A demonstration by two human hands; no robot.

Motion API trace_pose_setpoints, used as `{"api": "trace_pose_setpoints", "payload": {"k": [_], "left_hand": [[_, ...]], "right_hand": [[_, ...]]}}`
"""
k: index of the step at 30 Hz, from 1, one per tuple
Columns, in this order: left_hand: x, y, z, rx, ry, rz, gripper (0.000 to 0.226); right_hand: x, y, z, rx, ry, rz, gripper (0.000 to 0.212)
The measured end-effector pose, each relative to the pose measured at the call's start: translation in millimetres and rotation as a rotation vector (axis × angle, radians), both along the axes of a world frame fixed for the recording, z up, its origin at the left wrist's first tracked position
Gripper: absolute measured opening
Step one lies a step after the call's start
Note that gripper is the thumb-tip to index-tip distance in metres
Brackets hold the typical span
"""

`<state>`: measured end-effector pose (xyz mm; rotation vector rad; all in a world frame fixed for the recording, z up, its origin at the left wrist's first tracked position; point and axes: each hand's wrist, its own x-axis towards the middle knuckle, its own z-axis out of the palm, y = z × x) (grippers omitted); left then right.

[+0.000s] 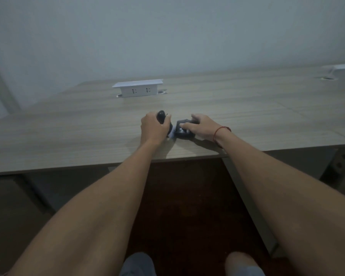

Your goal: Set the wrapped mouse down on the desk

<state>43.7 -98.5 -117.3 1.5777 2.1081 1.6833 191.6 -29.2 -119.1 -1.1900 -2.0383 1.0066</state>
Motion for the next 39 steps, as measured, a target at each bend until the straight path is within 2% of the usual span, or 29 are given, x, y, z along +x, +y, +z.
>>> {"api": "trace_pose_setpoints", "payload": {"k": [3,8,13,17,19,22,26,29,31,33,36,39], "left_hand": [[-3.8,0.5,0.1,-0.009,0.047,0.011,0.03],[9.4,8.1,15.8,0.121,-0.035,-0.01,0.03],[0.1,6.0,-5.0,-0.016,-0.019,0.053,0.025],[4.9,10.9,3.7,0.097,-0.093,0.025,0.031],[7.4,14.2,1.1,0.03,-0.098,0.046,0.031],[0.6,11.9,-6.6,-0.136,-0.123,0.187,0.033],[-9.5,-0.3,-5.3,-0.32,0.047,0.321,0.057],[-17.8,-11.5,-6.0,-0.295,0.152,0.352,0.063],[-22.1,-16.4,-8.2,-0.218,0.23,0.283,0.051],[-22.9,-17.0,-10.3,-0.184,0.289,0.097,0.038],[-22.6,-13.0,-11.5,-0.312,0.321,-0.196,0.044],[-23.7,-3.8,-13.6,-0.356,0.383,-0.201,0.035]], "right_hand": [[0.8,0.3,-1.2,-0.009,-0.004,0.003,0.092],[2.6,0.7,-1.1,0.004,-0.02,0.008,0.097],[4.9,-0.5,-0.6,0.004,-0.007,0.01,0.101],[5.5,0.5,1.2,-0.01,-0.009,0.032,0.101],[6.3,1.3,0.5,-0.024,0.007,0.036,0.098],[6.9,0.3,-1.1,-0.023,0.048,0.033,0.092],[4.8,-4.8,-1.6,-0.032,0.147,0.002,0.078],[1.6,-12.1,-1.4,-0.059,0.367,-0.149,0.062],[-1.8,-17.9,-5.1,0.012,0.401,-0.244,0.06],[-6.8,-25.0,-8.4,0.17,0.24,-0.232,0.063],[-15.0,-30.6,-11.5,0.323,0.009,-0.104,0.068],[-18.2,-20.3,-12.1,0.388,-0.048,-0.11,0.058]]}}
